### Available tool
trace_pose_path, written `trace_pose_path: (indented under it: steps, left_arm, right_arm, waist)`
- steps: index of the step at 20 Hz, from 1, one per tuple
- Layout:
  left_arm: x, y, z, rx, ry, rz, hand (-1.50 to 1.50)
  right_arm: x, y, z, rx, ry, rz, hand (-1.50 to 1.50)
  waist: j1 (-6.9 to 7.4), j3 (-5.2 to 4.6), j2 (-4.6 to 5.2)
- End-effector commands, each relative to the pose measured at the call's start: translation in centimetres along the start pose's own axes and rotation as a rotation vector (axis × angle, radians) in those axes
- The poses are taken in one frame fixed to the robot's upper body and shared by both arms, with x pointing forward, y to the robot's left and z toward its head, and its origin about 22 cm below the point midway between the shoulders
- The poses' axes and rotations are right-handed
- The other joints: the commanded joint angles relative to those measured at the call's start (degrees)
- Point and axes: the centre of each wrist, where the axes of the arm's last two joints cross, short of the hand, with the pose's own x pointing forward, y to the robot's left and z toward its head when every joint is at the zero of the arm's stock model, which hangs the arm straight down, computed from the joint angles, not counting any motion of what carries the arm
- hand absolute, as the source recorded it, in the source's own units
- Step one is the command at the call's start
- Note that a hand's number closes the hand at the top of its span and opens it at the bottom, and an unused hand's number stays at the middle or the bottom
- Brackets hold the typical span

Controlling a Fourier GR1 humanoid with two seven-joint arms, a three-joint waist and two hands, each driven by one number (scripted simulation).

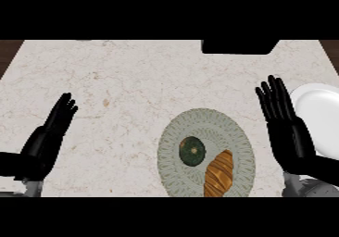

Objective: Pick the squash from the placemat and place it in the plate

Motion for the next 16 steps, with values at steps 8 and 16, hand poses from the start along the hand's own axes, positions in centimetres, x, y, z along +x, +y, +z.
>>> trace_pose_path:
  steps: [8,16]
  left_arm:
    - [-5.5,-2.5,1.6,0.031,0.377,0.114,0.0]
    - [-7.2,-5.2,1.5,0.024,0.433,0.143,0.0]
  right_arm:
    - [4.4,-8.2,-5.5,-0.149,-0.068,0.708,1.5]
    - [-1.7,-5.5,0.3,-0.218,-0.179,0.463,-1.5]
  waist:
    - [-0.96,0.6,-1.62]
    - [-0.33,1.11,-2.05]
